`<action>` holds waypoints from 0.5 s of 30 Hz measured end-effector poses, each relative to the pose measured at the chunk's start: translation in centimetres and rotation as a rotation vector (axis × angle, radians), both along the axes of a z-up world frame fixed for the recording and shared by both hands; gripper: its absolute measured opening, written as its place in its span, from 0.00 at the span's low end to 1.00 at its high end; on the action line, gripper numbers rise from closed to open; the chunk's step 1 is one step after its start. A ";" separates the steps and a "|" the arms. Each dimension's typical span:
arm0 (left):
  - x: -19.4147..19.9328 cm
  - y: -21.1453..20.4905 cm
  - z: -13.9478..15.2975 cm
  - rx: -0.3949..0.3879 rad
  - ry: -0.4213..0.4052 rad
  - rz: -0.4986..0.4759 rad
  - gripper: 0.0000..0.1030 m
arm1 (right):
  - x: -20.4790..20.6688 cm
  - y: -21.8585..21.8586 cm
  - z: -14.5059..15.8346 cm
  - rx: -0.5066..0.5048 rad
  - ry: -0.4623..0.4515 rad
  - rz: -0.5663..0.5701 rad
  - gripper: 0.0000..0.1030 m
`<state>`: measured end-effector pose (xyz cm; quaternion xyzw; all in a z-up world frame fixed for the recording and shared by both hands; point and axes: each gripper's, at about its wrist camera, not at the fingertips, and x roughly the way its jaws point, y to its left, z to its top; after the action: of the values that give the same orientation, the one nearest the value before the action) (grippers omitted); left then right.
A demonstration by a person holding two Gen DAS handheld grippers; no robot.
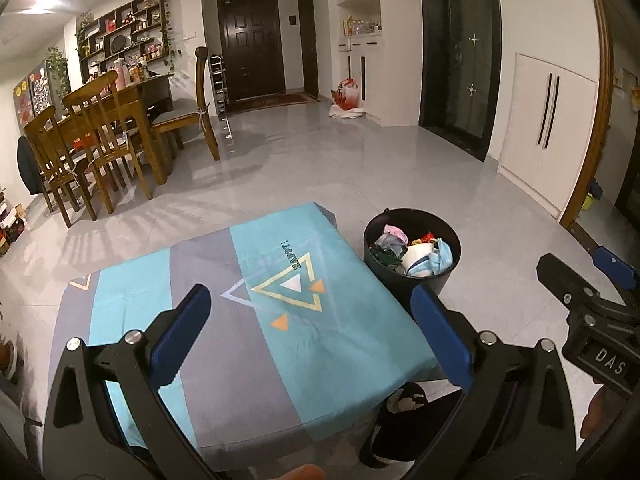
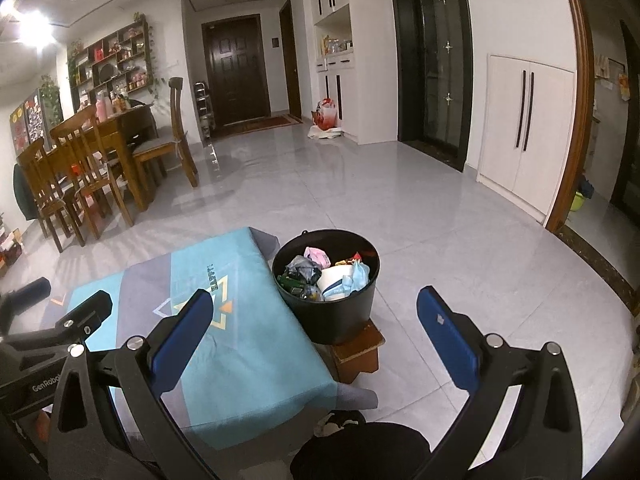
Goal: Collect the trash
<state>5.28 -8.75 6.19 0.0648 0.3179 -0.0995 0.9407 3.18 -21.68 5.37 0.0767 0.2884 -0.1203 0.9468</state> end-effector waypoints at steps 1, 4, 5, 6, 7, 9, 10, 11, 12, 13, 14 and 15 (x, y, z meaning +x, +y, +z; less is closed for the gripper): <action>-0.1 0.0 -0.1 0.003 0.003 0.001 0.97 | -0.1 0.1 -0.1 -0.002 0.002 0.002 0.97; -0.1 0.0 -0.1 0.009 0.003 0.004 0.97 | -0.2 0.1 -0.4 -0.002 0.008 0.003 0.97; -0.1 0.0 -0.1 0.010 0.005 0.002 0.97 | -0.2 0.1 -0.4 0.001 0.011 0.002 0.97; -0.1 -0.1 -0.2 0.011 0.007 0.000 0.97 | -0.2 0.0 -0.5 0.003 0.011 0.001 0.97; -0.2 -0.2 -0.2 0.014 0.007 -0.002 0.97 | -0.3 0.0 -0.5 0.006 0.011 0.000 0.97; -0.1 -0.3 -0.3 0.020 0.006 -0.005 0.97 | -0.3 -0.1 -0.5 0.006 0.011 -0.004 0.97; -0.1 -0.4 -0.3 0.021 0.008 -0.005 0.97 | -0.3 -0.2 -0.5 0.006 0.012 -0.006 0.97; -0.1 -0.4 -0.4 0.021 0.009 -0.006 0.97 | -0.3 -0.2 -0.5 0.007 0.014 -0.008 0.97; -0.2 -0.3 -0.4 0.020 0.010 -0.007 0.97 | -0.3 -0.2 -0.6 0.007 0.017 -0.010 0.97; -0.1 -0.3 -0.4 0.020 0.011 -0.006 0.97 | -0.3 -0.2 -0.6 0.006 0.018 -0.010 0.97; -0.1 -0.3 -0.4 0.021 0.010 -0.007 0.97 | -0.3 -0.2 -0.6 0.004 0.019 -0.010 0.97; -0.1 -0.3 -0.4 0.020 0.009 -0.007 0.97 | -0.3 -0.2 -0.6 0.002 0.020 -0.010 0.97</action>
<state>5.15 -9.05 5.79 0.0749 0.3231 -0.1000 0.9381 2.90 -21.87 4.74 0.0782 0.2976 -0.1256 0.9432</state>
